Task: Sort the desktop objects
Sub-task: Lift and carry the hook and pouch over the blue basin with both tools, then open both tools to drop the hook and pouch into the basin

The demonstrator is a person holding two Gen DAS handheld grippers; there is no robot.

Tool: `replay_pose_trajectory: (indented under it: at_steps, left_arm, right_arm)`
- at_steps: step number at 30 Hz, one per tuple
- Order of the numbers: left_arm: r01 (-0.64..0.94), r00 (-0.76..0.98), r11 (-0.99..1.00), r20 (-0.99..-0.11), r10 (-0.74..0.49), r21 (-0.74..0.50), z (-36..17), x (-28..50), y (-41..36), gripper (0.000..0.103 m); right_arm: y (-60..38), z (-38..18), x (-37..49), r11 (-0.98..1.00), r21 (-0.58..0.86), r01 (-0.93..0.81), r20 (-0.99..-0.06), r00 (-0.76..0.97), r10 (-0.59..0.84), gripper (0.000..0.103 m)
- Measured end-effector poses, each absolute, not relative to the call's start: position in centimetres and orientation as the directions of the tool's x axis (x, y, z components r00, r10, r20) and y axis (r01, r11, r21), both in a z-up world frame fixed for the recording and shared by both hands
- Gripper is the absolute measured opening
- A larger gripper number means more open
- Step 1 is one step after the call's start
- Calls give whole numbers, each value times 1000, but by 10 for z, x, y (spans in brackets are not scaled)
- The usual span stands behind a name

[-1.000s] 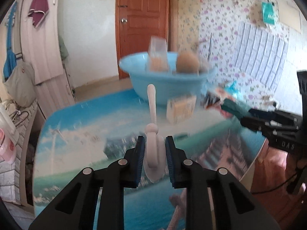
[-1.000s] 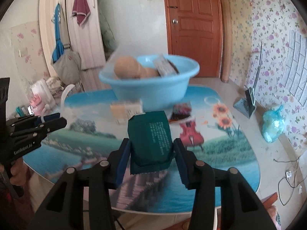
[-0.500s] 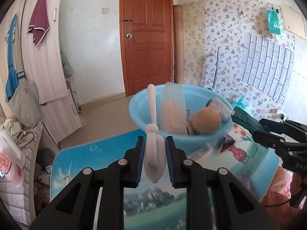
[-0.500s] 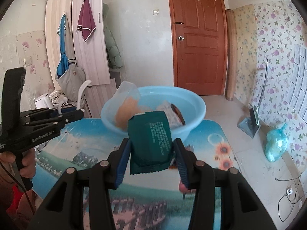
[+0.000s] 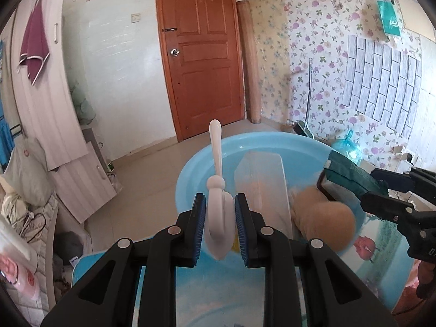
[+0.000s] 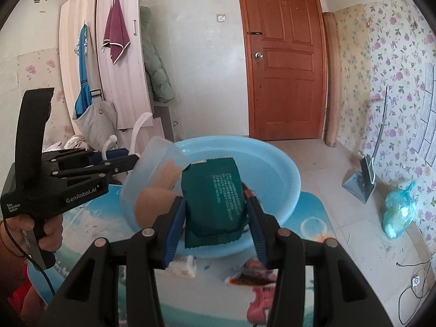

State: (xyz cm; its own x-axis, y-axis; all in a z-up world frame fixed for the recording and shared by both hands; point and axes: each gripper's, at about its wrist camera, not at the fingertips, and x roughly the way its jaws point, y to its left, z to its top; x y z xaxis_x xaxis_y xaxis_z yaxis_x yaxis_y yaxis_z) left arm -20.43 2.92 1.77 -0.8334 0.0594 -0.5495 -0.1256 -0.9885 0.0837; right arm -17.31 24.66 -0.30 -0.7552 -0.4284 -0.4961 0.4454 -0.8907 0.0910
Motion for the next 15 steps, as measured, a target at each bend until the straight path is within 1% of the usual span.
replay_pose_trajectory:
  at_steps: [15]
  left_arm:
    - [-173,-821,-979,-565,84,106,11,-251,45,22]
  right_arm:
    - [239,-1,-210,-893,93,441,-474,-769,-429,45]
